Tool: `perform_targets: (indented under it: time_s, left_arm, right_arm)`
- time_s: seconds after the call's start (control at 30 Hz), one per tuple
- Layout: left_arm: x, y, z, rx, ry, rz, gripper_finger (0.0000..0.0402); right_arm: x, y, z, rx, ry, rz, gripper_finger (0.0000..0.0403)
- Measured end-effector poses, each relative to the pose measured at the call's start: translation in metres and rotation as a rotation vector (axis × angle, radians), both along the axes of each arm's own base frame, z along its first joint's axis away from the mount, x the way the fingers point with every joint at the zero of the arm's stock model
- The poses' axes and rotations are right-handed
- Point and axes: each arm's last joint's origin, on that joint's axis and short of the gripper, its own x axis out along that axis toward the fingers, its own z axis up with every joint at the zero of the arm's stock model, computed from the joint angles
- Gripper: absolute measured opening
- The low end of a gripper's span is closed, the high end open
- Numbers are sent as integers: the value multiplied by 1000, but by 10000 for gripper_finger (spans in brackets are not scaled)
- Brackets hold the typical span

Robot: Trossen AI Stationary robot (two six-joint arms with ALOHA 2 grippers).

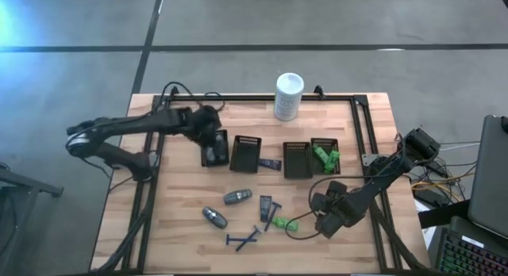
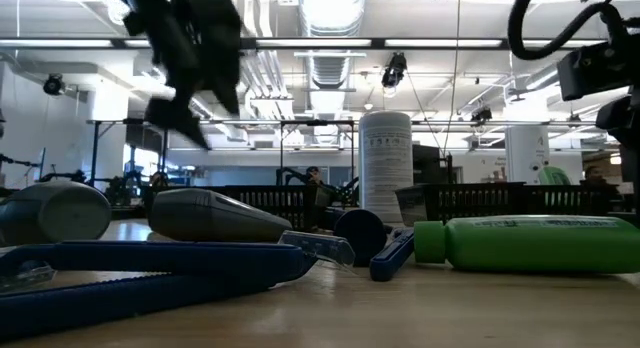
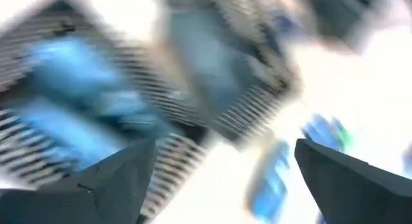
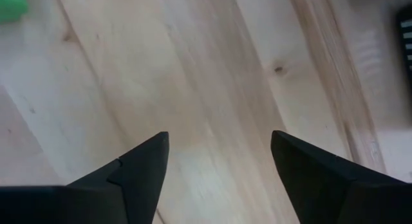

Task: Pick & Place Travel size toiletries
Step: Put the gray deodorant into the left black bin

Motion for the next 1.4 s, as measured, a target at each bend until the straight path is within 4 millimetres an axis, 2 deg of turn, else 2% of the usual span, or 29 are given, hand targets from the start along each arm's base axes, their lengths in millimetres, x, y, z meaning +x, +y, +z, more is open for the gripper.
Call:
perform_targets:
  time_s: [0.1, 0.17, 0.23, 0.37, 0.47, 0.6, 0.7, 0.8, 0.9, 1.0, 1.17, 1.4]
  left_arm:
    - [-1, -56, 16, 137, -101, -445, 348]
    - [-7, -96, 17, 261, -125, -725, 335]
    - [-14, -135, 13, 386, -139, -930, 324]
    - [-19, -189, -9, 541, -111, -1140, 317]
    - [-6, -209, -29, 542, -90, -1159, 318]
    - [14, -215, -58, 500, 44, -1091, 326]
    - [26, -216, -68, 497, 56, -1063, 334]
    - [30, -218, -72, 497, -17, -1050, 338]
    - [26, -217, -79, 468, 1, -1037, 330]
    - [24, -215, -83, 428, 41, -1026, 295]
    - [27, -210, -84, 400, 52, -998, 201]
    - [26, -186, -66, 349, 172, -737, 93]
  right_arm:
    - [-2, -2, -3, -12, 13, 15, 263]
    - [-3, -3, -4, -18, 21, 32, 260]
    - [-5, -5, -3, -17, 21, 39, 258]
    - [-9, -8, -2, -15, 19, 45, 256]
    - [-9, -8, -2, -18, 22, 74, 260]
    - [-9, -9, -2, -16, 38, 110, 272]
    - [-10, -9, -1, -9, 47, 120, 282]
    - [-11, -9, -1, 5, 61, 123, 291]
    - [-16, -9, -1, 12, 65, 126, 299]
    - [-20, -10, -1, 22, 72, 119, 305]
    - [-21, -12, -3, 20, 73, 114, 314]
    - [-25, -15, -6, 9, 79, 114, 324]
